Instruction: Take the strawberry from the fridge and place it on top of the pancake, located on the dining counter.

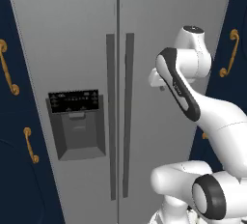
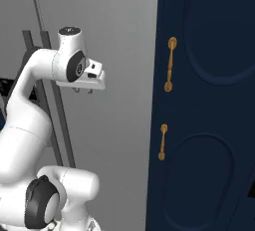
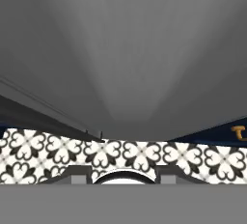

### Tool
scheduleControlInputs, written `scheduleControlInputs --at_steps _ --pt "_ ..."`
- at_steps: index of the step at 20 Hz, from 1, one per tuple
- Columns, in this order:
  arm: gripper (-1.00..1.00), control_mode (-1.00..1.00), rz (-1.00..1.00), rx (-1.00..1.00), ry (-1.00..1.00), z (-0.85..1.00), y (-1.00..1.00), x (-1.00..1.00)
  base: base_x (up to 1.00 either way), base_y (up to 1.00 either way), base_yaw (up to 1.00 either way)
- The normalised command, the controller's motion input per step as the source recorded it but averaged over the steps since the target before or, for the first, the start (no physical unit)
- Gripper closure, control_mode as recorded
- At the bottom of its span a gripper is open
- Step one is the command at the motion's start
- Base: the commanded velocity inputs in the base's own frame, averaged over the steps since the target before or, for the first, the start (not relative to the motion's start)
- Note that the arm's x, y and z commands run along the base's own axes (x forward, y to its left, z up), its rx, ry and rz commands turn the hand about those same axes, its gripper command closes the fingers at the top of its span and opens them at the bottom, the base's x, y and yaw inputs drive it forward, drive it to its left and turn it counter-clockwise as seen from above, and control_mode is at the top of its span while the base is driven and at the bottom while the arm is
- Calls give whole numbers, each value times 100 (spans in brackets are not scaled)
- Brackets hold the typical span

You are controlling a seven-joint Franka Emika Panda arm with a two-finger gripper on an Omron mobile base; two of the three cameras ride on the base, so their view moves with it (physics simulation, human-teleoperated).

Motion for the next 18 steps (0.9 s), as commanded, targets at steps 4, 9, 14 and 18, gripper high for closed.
scheduleControlInputs --at_steps 4,9,14,18 --pt "-100 100 0 0 0 0 0 0 -10 0 0" --pt "-100 100 0 0 0 0 0 0 -50 16 -1" --pt "-100 100 0 0 0 0 0 0 -60 40 0" --pt "-100 100 0 0 0 0 0 0 -27 68 -1"
